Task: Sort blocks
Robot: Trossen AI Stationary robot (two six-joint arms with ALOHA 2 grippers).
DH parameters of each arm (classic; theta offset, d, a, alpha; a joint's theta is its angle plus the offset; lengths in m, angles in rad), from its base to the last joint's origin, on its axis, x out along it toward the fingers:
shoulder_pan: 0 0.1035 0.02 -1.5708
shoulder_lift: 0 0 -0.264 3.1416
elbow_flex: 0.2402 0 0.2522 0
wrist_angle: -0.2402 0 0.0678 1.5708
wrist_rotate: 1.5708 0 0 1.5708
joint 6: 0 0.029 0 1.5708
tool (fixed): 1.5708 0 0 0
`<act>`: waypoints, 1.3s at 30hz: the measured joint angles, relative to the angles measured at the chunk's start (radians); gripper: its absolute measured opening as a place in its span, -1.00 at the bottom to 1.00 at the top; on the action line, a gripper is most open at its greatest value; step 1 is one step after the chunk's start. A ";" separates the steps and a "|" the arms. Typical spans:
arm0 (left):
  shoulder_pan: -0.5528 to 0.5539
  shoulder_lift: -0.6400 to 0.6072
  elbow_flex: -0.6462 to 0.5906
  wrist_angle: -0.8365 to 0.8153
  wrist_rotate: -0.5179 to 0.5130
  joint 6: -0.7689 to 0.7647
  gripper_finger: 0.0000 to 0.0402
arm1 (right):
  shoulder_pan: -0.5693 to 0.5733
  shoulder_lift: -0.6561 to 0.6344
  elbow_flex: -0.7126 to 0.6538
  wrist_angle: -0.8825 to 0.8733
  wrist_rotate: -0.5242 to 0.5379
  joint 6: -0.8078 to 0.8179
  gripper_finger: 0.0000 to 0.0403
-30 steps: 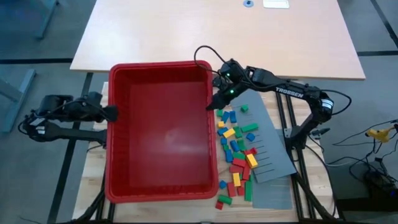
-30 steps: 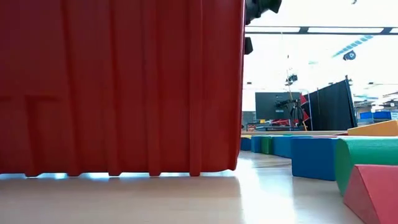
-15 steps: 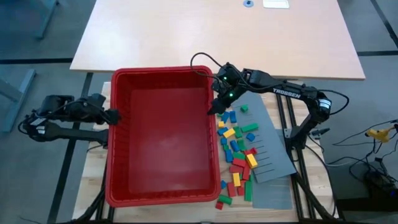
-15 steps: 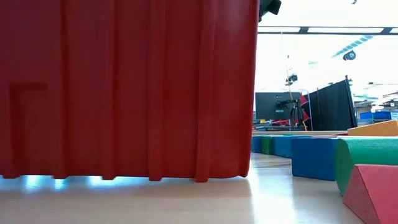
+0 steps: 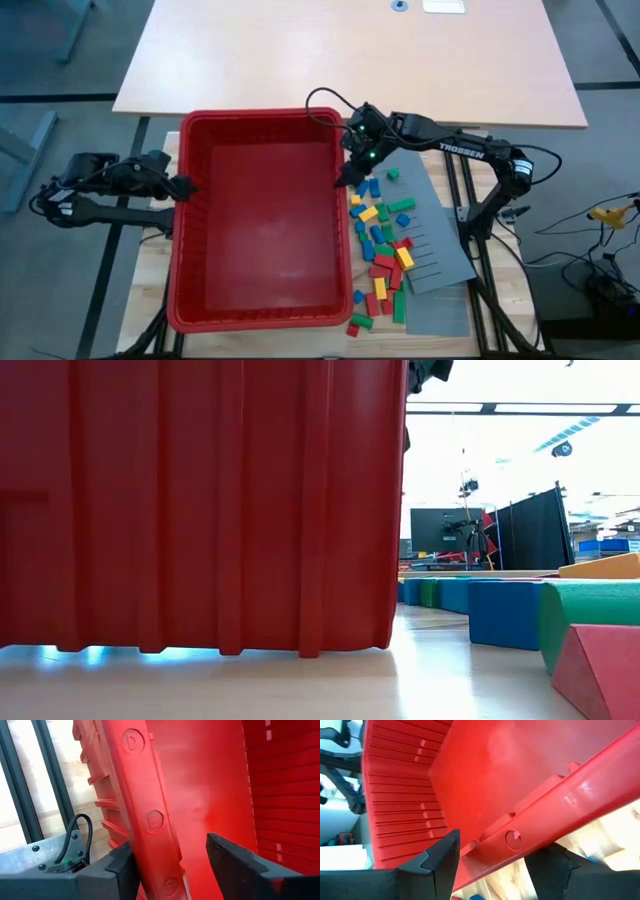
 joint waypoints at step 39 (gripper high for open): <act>0.001 0.010 0.003 0.326 -0.023 0.316 -0.95 | -0.035 -0.070 0.004 -0.057 0.133 -0.281 -0.72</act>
